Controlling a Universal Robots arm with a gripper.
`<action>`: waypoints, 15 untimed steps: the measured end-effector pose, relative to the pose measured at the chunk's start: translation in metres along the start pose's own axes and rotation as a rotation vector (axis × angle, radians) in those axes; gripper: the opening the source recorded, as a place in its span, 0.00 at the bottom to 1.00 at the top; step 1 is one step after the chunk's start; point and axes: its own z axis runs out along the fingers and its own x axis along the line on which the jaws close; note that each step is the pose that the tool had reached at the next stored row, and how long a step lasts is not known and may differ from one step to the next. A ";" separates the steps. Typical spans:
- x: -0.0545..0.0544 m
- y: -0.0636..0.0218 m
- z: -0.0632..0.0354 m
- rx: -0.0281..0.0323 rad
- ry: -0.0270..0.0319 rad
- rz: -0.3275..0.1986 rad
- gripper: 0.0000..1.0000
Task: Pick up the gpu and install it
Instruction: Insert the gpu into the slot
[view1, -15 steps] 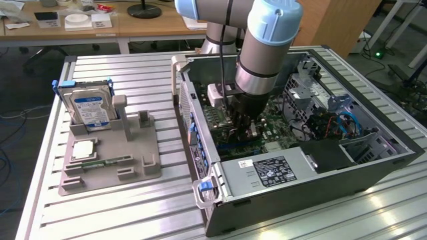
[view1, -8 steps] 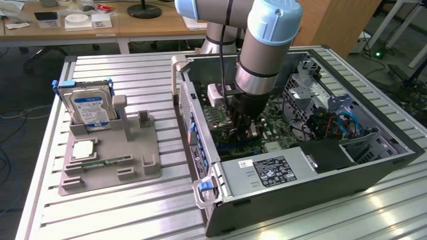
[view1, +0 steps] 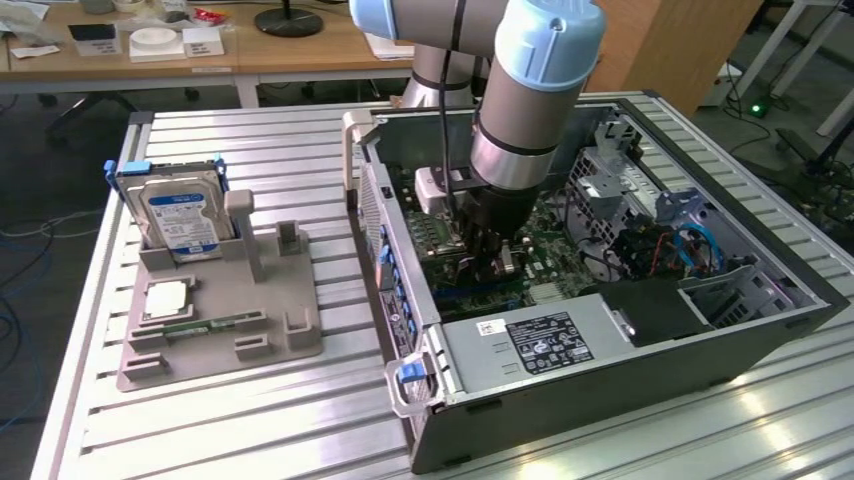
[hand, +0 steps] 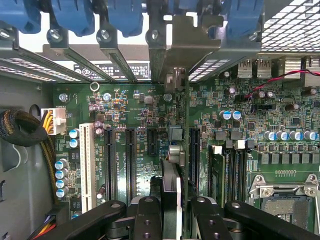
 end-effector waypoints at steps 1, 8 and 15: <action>0.000 0.0000 0.0000 0.0000 0.0000 0.000 0.27; 0.000 0.0000 0.0000 0.0000 0.0000 0.000 0.27; 0.000 0.0000 0.0000 0.0000 0.0000 0.000 0.27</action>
